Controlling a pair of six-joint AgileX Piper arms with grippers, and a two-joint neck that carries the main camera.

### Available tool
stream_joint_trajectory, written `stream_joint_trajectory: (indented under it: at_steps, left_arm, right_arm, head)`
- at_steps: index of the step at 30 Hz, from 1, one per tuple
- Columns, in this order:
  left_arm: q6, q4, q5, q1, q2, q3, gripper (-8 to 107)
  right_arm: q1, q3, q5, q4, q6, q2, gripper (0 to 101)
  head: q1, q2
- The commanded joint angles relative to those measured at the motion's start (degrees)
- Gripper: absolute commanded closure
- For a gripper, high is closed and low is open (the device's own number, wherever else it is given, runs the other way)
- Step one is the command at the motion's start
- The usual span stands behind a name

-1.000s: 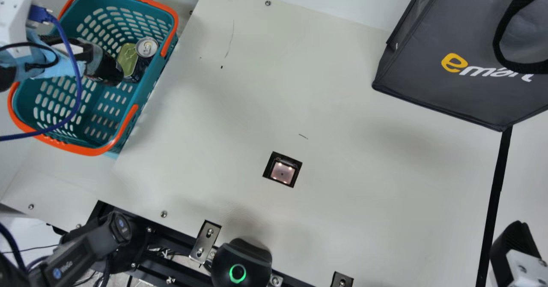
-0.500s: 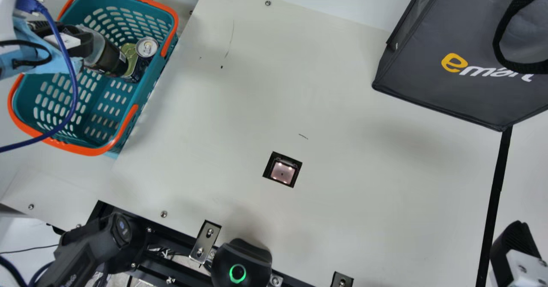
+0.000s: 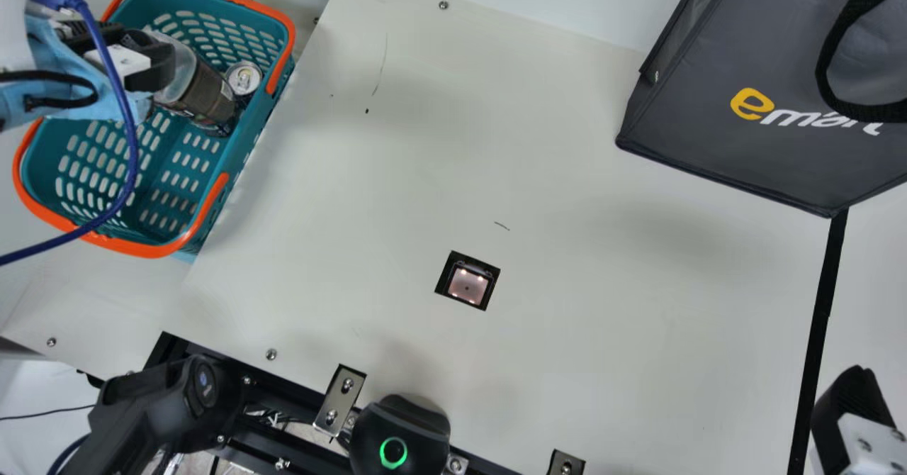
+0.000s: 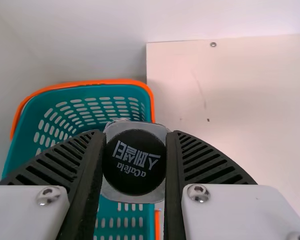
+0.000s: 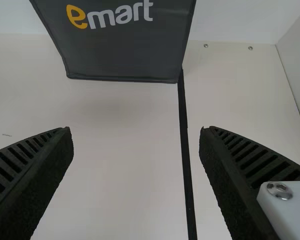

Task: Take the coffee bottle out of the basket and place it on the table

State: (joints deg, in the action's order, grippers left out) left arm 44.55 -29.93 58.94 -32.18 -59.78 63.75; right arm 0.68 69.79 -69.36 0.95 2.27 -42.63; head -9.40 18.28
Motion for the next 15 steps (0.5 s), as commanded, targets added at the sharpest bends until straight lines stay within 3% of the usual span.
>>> stream_joint_trajectory:
  at_steps: [1,15]
  left_arm:
    - [-2.35,1.07,0.07,2.25,0.52,0.01,89]
    - [-19.03,11.59,-2.08,17.52,3.66,-2.11,89]
  right_arm:
    - [0.0,0.0,0.0,0.0,0.0,0.0,10]
    - [0.0,0.0,0.0,0.0,0.0,0.0,10]
  head:
    - [1.48,0.14]
    - [1.48,0.14]
